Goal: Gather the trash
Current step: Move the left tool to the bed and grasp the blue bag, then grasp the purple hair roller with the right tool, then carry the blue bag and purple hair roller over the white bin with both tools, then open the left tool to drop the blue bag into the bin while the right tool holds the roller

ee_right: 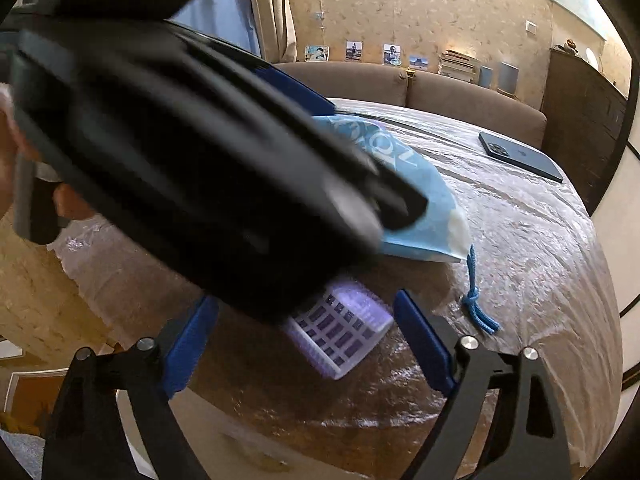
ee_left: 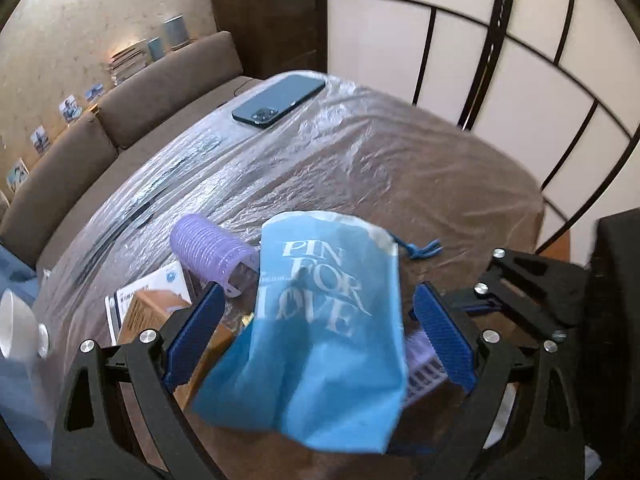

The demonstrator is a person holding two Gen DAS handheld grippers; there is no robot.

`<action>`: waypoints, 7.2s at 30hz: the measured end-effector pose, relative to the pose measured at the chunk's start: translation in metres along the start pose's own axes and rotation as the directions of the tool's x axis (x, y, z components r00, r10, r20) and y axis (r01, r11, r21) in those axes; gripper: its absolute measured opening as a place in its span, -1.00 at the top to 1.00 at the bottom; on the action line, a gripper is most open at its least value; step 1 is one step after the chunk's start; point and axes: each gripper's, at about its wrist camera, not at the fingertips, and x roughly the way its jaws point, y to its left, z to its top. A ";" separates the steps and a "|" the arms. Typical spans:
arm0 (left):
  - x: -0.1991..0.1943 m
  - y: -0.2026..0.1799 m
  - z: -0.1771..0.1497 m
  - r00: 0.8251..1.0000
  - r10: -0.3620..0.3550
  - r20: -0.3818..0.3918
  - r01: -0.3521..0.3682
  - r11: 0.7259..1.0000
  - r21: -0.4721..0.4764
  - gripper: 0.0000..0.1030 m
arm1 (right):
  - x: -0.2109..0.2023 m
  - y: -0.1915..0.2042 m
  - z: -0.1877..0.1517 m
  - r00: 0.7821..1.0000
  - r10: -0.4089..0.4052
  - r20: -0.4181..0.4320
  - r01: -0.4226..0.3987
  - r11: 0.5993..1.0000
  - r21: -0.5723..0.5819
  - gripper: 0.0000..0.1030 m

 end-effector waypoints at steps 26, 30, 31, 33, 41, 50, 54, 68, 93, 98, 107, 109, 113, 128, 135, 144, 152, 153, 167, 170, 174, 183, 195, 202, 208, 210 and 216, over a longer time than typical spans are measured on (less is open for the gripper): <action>-0.017 0.019 -0.012 0.992 -0.065 0.108 0.081 0.985 -0.150 0.24 | -0.002 -0.017 -0.003 1.000 0.027 0.002 -0.027 0.997 0.077 -0.18; -0.034 0.022 -0.019 0.987 -0.045 0.156 0.075 0.978 -0.193 0.24 | -0.008 -0.018 -0.006 1.000 0.017 0.000 -0.017 0.996 0.088 -0.18; -0.037 0.023 -0.020 0.985 -0.042 0.168 0.077 0.976 -0.204 0.24 | -0.009 -0.019 -0.006 1.000 0.016 0.001 -0.016 0.996 0.089 -0.18; -0.046 0.024 -0.024 0.980 -0.037 0.193 0.083 0.969 -0.232 0.24 | -0.012 -0.019 -0.007 1.000 0.013 0.002 -0.013 0.996 0.092 -0.18; -0.078 0.018 -0.046 0.964 0.043 0.261 0.035 0.958 -0.285 0.24 | -0.025 -0.024 -0.007 1.000 -0.009 0.014 0.007 0.993 0.119 -0.18; -0.101 0.017 -0.087 0.953 0.085 0.290 0.034 0.924 -0.382 0.24 | -0.033 -0.025 -0.012 1.000 -0.002 0.012 0.000 0.989 0.147 -0.18; -0.106 0.013 -0.102 0.954 0.086 0.288 0.039 0.915 -0.401 0.24 | -0.034 -0.022 -0.016 1.000 0.001 0.005 -0.002 0.990 0.140 -0.18; -0.120 0.004 -0.131 0.945 0.136 0.298 0.005 0.903 -0.429 0.24 | -0.034 -0.016 -0.017 1.000 0.006 0.003 -0.006 0.990 0.138 -0.18; -0.115 -0.031 -0.093 0.934 -0.028 0.356 0.143 0.944 -0.299 0.24 | -0.020 0.015 0.001 0.997 0.072 0.039 -0.075 0.993 0.092 -0.19; -0.119 -0.021 -0.111 0.940 -0.014 0.341 0.142 0.924 -0.354 0.24 | -0.018 -0.004 0.000 0.999 0.030 0.039 -0.036 0.987 0.154 -0.18; -0.101 0.001 -0.158 0.976 0.091 0.197 0.019 0.870 -0.492 0.24 | -0.018 -0.022 0.002 0.999 0.012 0.039 -0.020 0.975 0.220 -0.18; -0.101 0.002 -0.163 0.974 0.136 0.180 -0.029 0.867 -0.497 0.24 | -0.018 -0.019 0.000 0.999 0.011 0.036 -0.019 0.977 0.213 -0.18; -0.100 0.004 -0.165 0.966 0.201 0.162 -0.094 0.859 -0.502 0.24 | -0.016 -0.016 -0.001 0.999 0.012 0.031 -0.018 0.978 0.206 -0.18; -0.118 -0.015 -0.168 0.957 0.234 0.173 -0.134 0.881 -0.455 0.24 | -0.060 -0.009 -0.011 0.997 0.056 0.049 -0.063 0.985 0.160 -0.18; -0.117 -0.029 -0.180 0.969 0.183 0.167 -0.088 0.885 -0.456 0.24 | -0.075 -0.002 -0.024 0.997 0.078 0.025 -0.081 0.988 0.129 -0.18; -0.115 -0.047 -0.186 0.976 0.152 0.155 -0.072 0.901 -0.428 0.24 | -0.082 0.006 -0.041 0.996 0.091 -0.006 -0.089 0.987 0.131 -0.18; -0.101 -0.066 -0.188 0.987 0.117 0.108 -0.067 0.922 -0.381 0.24 | -0.081 0.012 -0.058 0.995 0.088 -0.053 -0.081 0.990 0.115 -0.19; -0.099 -0.069 -0.188 0.988 0.112 0.103 -0.066 0.925 -0.375 0.24 | -0.080 0.013 -0.061 0.994 0.092 -0.059 -0.085 0.990 0.115 -0.18; -0.071 -0.087 -0.202 0.996 0.085 0.034 -0.067 0.931 -0.360 0.24 | -0.063 0.021 -0.087 0.988 0.085 -0.133 -0.071 0.992 0.102 -0.18; -0.068 -0.091 -0.205 0.996 0.079 0.028 -0.063 0.930 -0.362 0.24 | -0.059 0.023 -0.090 0.986 0.081 -0.143 -0.068 0.993 0.095 -0.18; -0.064 -0.095 -0.205 0.996 0.080 0.026 -0.065 0.929 -0.365 0.24 | -0.055 0.025 -0.092 0.985 0.085 -0.151 -0.072 0.993 0.092 -0.18; -0.054 -0.099 -0.210 0.998 0.068 0.004 -0.061 0.929 -0.365 0.24 | -0.046 0.027 -0.100 0.980 0.086 -0.180 -0.070 0.993 0.095 -0.18; -0.035 -0.100 -0.220 0.998 0.057 -0.040 -0.067 0.929 -0.363 0.24 | -0.028 0.027 -0.107 0.974 0.072 -0.214 -0.053 0.994 0.097 -0.18; -0.020 -0.097 -0.227 0.996 0.060 -0.071 -0.083 0.920 -0.383 0.24 | -0.019 0.031 -0.111 0.969 0.060 -0.239 -0.038 0.995 0.096 -0.18; -0.007 -0.094 -0.232 0.994 0.061 -0.090 -0.092 0.915 -0.392 0.24 | -0.012 0.034 -0.114 0.965 0.052 -0.258 -0.028 0.995 0.095 -0.18; -0.003 -0.094 -0.231 0.994 0.062 -0.095 -0.094 0.916 -0.390 0.24 | -0.008 0.035 -0.113 0.963 0.048 -0.264 -0.024 0.995 0.093 -0.18; 0.010 -0.089 -0.233 0.992 0.059 -0.111 -0.098 0.918 -0.385 0.24 | 0.003 0.037 -0.115 0.959 0.033 -0.280 -0.006 0.996 0.093 -0.18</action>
